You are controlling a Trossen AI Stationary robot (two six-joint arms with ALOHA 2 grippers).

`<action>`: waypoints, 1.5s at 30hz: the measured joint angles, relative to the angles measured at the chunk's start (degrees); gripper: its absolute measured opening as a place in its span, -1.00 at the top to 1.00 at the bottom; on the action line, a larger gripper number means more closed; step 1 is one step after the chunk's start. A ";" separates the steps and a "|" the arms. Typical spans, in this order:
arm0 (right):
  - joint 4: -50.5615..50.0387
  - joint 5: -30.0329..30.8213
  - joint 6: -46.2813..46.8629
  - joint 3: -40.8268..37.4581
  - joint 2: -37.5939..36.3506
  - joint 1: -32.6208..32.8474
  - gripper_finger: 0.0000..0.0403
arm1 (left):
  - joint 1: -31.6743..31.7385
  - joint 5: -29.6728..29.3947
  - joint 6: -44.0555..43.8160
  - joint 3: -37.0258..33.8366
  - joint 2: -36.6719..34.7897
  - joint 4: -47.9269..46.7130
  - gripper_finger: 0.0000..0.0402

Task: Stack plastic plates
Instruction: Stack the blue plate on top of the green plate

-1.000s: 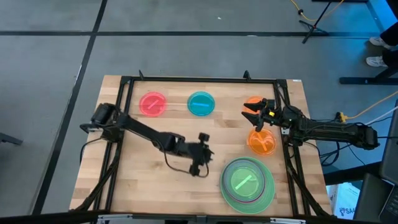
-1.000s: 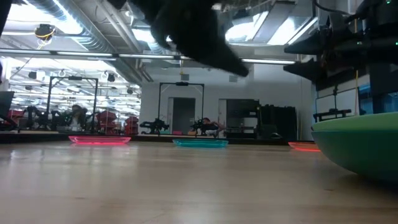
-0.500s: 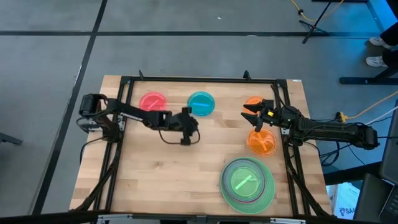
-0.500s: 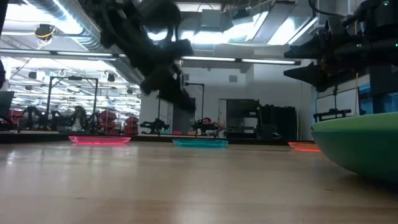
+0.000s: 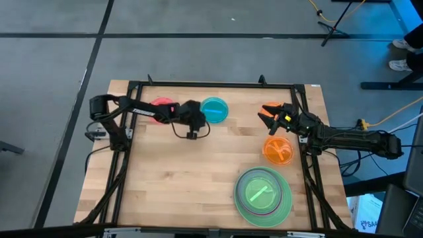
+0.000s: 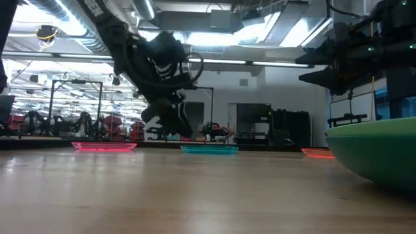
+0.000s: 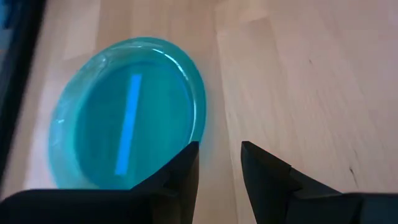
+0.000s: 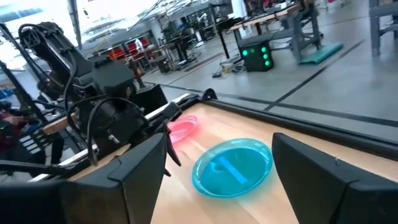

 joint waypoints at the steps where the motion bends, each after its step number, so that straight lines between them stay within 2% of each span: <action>1: -0.01 0.46 0.00 0.00 0.00 0.00 -0.40 | 0.84 1.82 0.84 0.00 0.66 0.74 0.44; 10: 0.20 2.86 -1.34 0.00 0.01 0.00 -0.40 | 4.89 6.38 7.58 0.02 5.59 7.01 0.44; 14: 0.19 3.68 -1.51 0.00 0.01 0.00 -0.40 | 5.27 4.22 8.66 0.65 8.07 8.65 0.44; 23: -1.19 3.62 -1.07 0.00 -0.01 0.00 -0.40 | 5.65 5.54 7.68 3.19 11.97 9.12 0.46; 27: -2.37 3.60 -0.75 0.00 0.01 0.00 -0.40 | 6.01 5.84 7.13 3.28 12.07 8.91 0.57; 36: -2.32 2.61 -0.66 0.00 0.01 0.00 -0.40 | 5.26 5.50 6.74 3.26 12.14 8.67 0.96; 45: -1.33 2.61 -0.87 0.00 -0.01 0.00 -0.40 | 1.09 5.05 7.64 3.04 10.46 9.87 0.99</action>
